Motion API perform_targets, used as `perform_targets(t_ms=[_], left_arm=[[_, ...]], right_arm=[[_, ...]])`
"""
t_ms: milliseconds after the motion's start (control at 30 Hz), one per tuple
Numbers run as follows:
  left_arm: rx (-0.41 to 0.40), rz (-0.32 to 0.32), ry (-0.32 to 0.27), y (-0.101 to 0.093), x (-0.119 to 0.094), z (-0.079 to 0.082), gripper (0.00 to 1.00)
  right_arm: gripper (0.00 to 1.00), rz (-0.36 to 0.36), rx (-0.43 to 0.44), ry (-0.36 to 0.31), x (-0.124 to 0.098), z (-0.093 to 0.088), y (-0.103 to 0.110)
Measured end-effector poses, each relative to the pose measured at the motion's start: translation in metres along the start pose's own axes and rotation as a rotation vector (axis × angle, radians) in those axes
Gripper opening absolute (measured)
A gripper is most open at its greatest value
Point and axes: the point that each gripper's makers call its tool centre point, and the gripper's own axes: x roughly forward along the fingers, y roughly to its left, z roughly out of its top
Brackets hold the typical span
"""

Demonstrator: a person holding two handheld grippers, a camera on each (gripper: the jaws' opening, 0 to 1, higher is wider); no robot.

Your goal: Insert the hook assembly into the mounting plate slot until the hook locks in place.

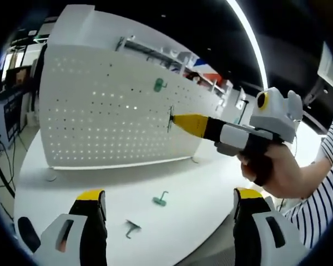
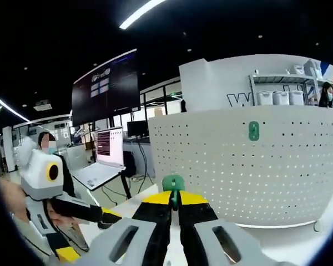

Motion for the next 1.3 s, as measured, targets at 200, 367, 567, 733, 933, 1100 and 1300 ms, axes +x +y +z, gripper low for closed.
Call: perform_targets(t_ms=[200,367,567,733,933,1100,1300], left_arm=[[-0.001,0.004,0.005,0.004,0.001,0.001,0.96],[0.006,0.0,0.009,0.003,0.005,0.003,0.96],[0.001,0.0,0.013,0.004,0.008,0.003,0.95],[-0.013,0.0,0.022,0.009,0.008,0.0,0.91],[-0.025,0.018,0.016,0.015,0.007,0.0,0.93],[-0.038,0.028,0.024,0.019,0.007,-0.003,0.92],[-0.042,0.033,0.041,0.022,0.007,-0.007,0.92]], right_arm=[[0.0,-0.078,-0.034,-0.029,0.007,0.006,-0.033],[0.0,-0.153,-0.018,-0.055,0.011,0.013,-0.06],[0.0,-0.234,-0.017,-0.077,0.013,0.02,-0.092],[0.0,-0.268,-0.011,-0.103,0.017,0.029,-0.111],[0.0,-0.305,-0.033,-0.121,0.022,0.036,-0.129],[0.0,-0.333,-0.008,-0.133,0.025,0.039,-0.141],[0.0,-0.363,-0.002,-0.155,0.03,0.046,-0.153]])
